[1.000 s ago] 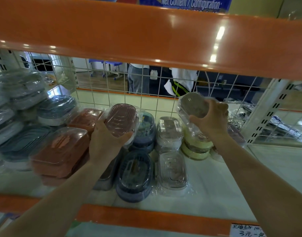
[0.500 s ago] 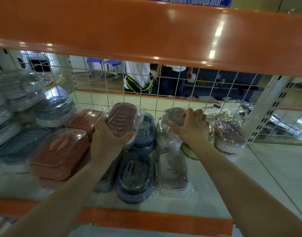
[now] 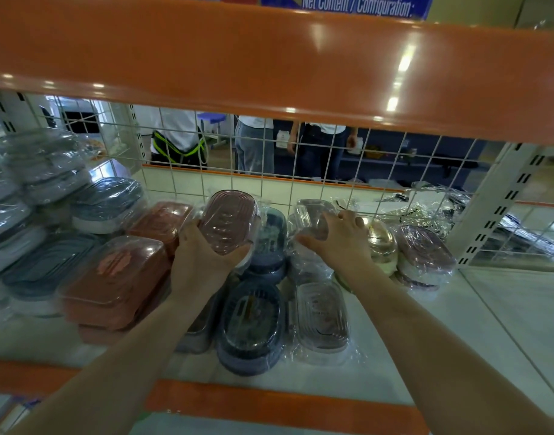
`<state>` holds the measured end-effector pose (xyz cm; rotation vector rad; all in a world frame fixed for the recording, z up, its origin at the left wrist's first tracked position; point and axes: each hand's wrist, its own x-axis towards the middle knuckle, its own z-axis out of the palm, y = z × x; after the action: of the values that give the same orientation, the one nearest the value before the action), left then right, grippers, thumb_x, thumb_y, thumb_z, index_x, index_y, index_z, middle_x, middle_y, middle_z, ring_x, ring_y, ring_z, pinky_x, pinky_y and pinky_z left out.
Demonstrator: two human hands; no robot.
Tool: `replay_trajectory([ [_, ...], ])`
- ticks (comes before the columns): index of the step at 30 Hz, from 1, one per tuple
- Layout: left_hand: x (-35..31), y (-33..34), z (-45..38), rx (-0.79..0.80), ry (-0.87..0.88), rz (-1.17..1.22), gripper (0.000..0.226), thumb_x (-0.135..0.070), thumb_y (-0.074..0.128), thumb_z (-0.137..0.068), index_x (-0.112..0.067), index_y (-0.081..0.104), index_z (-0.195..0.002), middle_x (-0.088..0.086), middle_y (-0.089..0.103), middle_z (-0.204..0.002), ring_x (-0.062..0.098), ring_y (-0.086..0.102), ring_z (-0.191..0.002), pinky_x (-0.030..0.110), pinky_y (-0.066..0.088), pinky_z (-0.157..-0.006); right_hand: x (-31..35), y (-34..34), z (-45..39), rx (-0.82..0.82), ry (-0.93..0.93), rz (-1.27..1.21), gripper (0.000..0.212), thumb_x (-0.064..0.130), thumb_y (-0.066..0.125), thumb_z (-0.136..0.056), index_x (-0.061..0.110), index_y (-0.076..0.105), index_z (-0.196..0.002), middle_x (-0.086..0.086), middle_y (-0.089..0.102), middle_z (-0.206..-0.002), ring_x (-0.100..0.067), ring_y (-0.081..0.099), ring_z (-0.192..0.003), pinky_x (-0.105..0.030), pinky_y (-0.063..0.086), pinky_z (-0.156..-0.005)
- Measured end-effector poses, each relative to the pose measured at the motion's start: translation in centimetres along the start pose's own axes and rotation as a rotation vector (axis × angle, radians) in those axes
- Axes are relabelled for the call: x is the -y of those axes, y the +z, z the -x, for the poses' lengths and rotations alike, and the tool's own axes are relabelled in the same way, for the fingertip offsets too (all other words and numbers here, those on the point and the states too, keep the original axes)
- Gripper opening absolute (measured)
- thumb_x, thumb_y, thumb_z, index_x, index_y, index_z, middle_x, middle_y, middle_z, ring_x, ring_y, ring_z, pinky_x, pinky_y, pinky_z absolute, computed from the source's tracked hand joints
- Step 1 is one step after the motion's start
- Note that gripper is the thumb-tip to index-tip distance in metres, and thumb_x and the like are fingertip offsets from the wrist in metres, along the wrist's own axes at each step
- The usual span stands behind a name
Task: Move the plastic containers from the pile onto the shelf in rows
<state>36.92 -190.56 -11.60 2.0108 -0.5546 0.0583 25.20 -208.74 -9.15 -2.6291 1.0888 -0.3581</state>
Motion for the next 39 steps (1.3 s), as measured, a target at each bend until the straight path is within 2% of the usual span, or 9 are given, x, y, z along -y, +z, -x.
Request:
replay_trajectory([
  [5,-0.6,-0.4,0.3,0.025,0.005,0.052,0.083,-0.022,0.081,-0.073,-0.001,0.034,-0.137,0.018,0.045,-0.136,0.033,0.045,-0.124,0.047,0.038,-0.104,0.3,0.4,-0.5,-0.027,-0.006,0.028,0.082,0.067,0.051,-0.082,0.018,0.031,-0.145,-0.014,0.029,-0.145,-0.033,0.026,-0.136,-0.045,0.032,-0.104],
  [10,0.2,-0.4,0.1,0.022,0.027,0.061,0.089,-0.031,0.085,-0.065,-0.006,0.037,-0.136,0.012,0.049,-0.131,0.028,0.050,-0.118,0.044,0.045,-0.098,0.0,0.1,-0.7,0.049,-0.006,0.016,0.087,0.070,0.049,-0.081,0.022,0.024,-0.149,-0.014,0.020,-0.152,-0.036,0.020,-0.140,-0.048,0.026,-0.109],
  [15,0.4,-0.3,0.1,-0.006,0.108,0.044,0.090,-0.040,0.085,-0.058,-0.013,0.044,-0.133,0.004,0.049,-0.129,0.017,0.049,-0.114,0.030,0.044,-0.093,-1.0,-0.2,0.1,-0.012,0.015,-0.137,0.082,0.067,0.052,-0.081,0.022,0.031,-0.146,-0.013,0.024,-0.150,-0.035,0.032,-0.134,-0.046,0.034,-0.107],
  [22,-0.9,0.1,1.1,0.018,0.283,0.062,0.074,-0.022,0.087,-0.061,-0.007,0.049,-0.123,0.003,0.048,-0.114,0.000,0.039,-0.094,-0.005,0.027,-0.076,-3.4,-1.0,2.3,-0.257,0.030,-0.414,0.049,0.037,0.055,-0.092,0.018,0.046,-0.136,-0.009,0.042,-0.139,-0.027,0.041,-0.126,-0.038,0.036,-0.101],
  [28,-3.1,1.4,1.8,0.305,0.347,0.053,0.092,-0.055,0.076,-0.050,-0.019,0.046,-0.129,-0.001,0.056,-0.119,0.017,0.056,-0.107,0.041,0.052,-0.088,-6.0,-3.3,5.0,-0.302,-0.063,-0.660,0.047,0.034,0.056,-0.092,0.016,0.047,-0.135,0.003,0.052,-0.126,-0.009,0.054,-0.106,-0.026,0.045,-0.091],
  [31,-4.7,2.1,2.8,0.440,0.392,0.036,0.101,-0.057,0.073,-0.046,-0.020,0.041,-0.134,-0.001,0.051,-0.126,0.015,0.054,-0.111,0.040,0.049,-0.094,-7.2,-4.7,6.5,-0.159,-0.133,-0.742,0.054,0.032,0.059,-0.090,0.017,0.041,-0.139,0.012,0.049,-0.116,0.008,0.052,-0.093,-0.006,0.042,-0.077],
  [35,-7.4,3.1,4.2,0.690,0.454,-0.014,0.099,-0.052,0.078,-0.048,-0.030,0.036,-0.134,-0.012,0.043,-0.122,0.009,0.047,-0.114,0.026,0.041,-0.095,-9.3,-5.7,7.9,0.019,-0.157,-0.722,0.083,0.046,0.063,-0.072,0.025,0.029,-0.146,0.010,0.039,-0.136,-0.013,0.046,-0.120,-0.027,0.040,-0.095],
  [37,-8.6,4.1,4.7,0.751,0.466,-0.037,0.096,-0.031,0.087,-0.060,-0.027,0.034,-0.140,-0.011,0.041,-0.124,0.010,0.045,-0.116,0.023,0.038,-0.094,-10.5,-6.2,8.5,0.090,-0.174,-0.705,0.083,0.031,0.071,-0.075,0.026,0.027,-0.146,0.012,0.038,-0.134,-0.008,0.046,-0.121,-0.019,0.039,-0.091],
  [39,-9.6,5.3,5.2,0.806,0.457,-0.048,0.096,-0.024,0.087,-0.063,-0.024,0.033,-0.142,-0.007,0.040,-0.130,0.011,0.044,-0.119,0.025,0.039,-0.098,-12.0,-6.6,9.0,0.143,-0.213,-0.682,0.081,0.011,0.075,-0.076,0.036,0.029,-0.138,0.020,0.039,-0.125,0.012,0.048,-0.108,-0.004,0.039,-0.083],
])
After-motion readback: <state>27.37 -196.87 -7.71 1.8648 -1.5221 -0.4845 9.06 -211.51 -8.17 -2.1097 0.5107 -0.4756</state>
